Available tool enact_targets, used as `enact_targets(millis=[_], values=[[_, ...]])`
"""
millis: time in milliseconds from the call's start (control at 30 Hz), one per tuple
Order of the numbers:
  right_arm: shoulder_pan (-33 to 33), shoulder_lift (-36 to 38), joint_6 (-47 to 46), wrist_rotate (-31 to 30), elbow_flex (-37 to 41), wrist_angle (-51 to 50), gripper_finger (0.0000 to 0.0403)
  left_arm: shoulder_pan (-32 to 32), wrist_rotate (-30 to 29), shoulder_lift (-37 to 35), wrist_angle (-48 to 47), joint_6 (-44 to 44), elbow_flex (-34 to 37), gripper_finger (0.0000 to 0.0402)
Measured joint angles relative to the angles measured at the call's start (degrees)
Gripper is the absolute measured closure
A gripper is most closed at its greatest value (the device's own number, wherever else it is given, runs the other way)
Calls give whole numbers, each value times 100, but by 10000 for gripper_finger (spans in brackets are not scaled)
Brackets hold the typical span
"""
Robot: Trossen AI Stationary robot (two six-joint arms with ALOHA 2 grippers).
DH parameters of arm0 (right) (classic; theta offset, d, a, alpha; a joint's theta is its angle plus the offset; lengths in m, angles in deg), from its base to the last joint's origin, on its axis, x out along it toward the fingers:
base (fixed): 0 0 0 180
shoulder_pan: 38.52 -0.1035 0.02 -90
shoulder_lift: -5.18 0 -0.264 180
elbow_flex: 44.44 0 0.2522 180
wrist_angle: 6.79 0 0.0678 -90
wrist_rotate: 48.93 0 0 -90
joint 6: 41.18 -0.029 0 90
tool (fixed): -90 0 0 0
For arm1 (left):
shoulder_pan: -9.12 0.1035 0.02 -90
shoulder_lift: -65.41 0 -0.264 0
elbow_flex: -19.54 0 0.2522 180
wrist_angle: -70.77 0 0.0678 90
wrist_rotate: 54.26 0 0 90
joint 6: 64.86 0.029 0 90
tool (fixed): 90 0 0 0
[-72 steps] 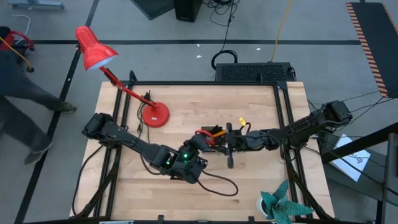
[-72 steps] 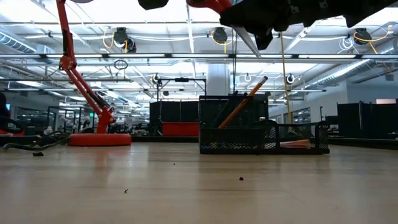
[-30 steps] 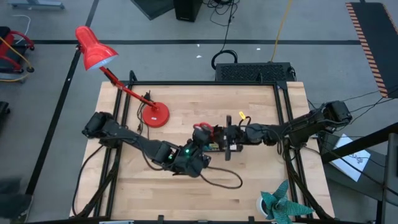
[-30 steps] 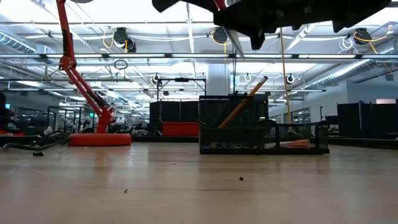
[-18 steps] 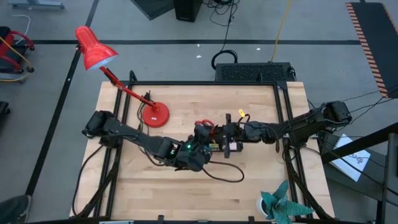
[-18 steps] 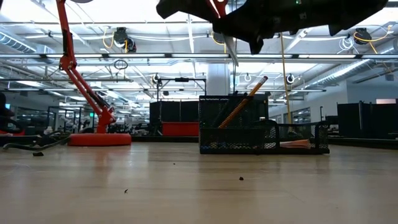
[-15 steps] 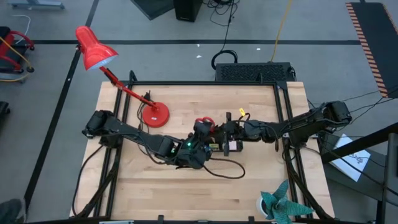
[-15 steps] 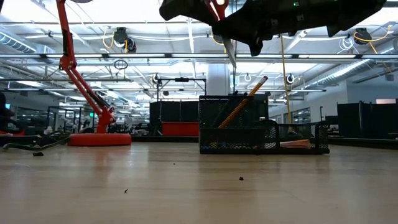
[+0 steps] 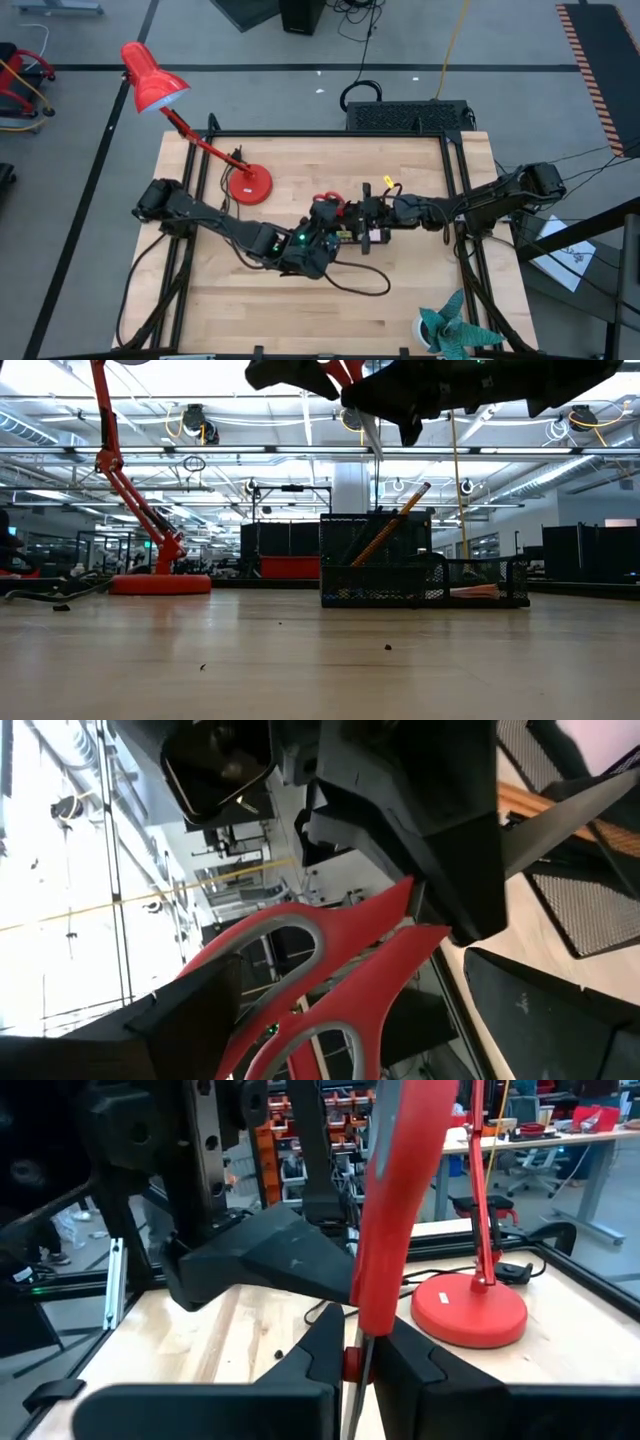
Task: Pick and place office supplies into organizer
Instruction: Put the red scissors into the black desk organizer
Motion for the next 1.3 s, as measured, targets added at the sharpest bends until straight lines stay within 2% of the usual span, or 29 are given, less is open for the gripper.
enact_targets(millis=[267,367,500,700,967,1100,1233,1300], values=[[-90,0,186,170,-2,173,379,-60,134,2,-30,-93,0,17],[-135,0,193,169,-2,159,379,-56,117,2,-53,91,0,37],[-151,0,196,171,-2,9,379,-45,182,2,-67,353,0,105],[-153,0,191,128,-2,-167,379,-41,163,3,-345,445,15,250],[-153,0,230,8,0,-245,379,-34,216,9,-690,359,52,255],[-154,-2,401,28,0,-269,375,-32,470,0,-718,706,52,255],[-170,-11,405,159,7,-307,332,-21,795,-9,-738,860,52,261],[-169,-4,392,155,-8,-140,311,-24,1007,6,-755,877,65,285]])
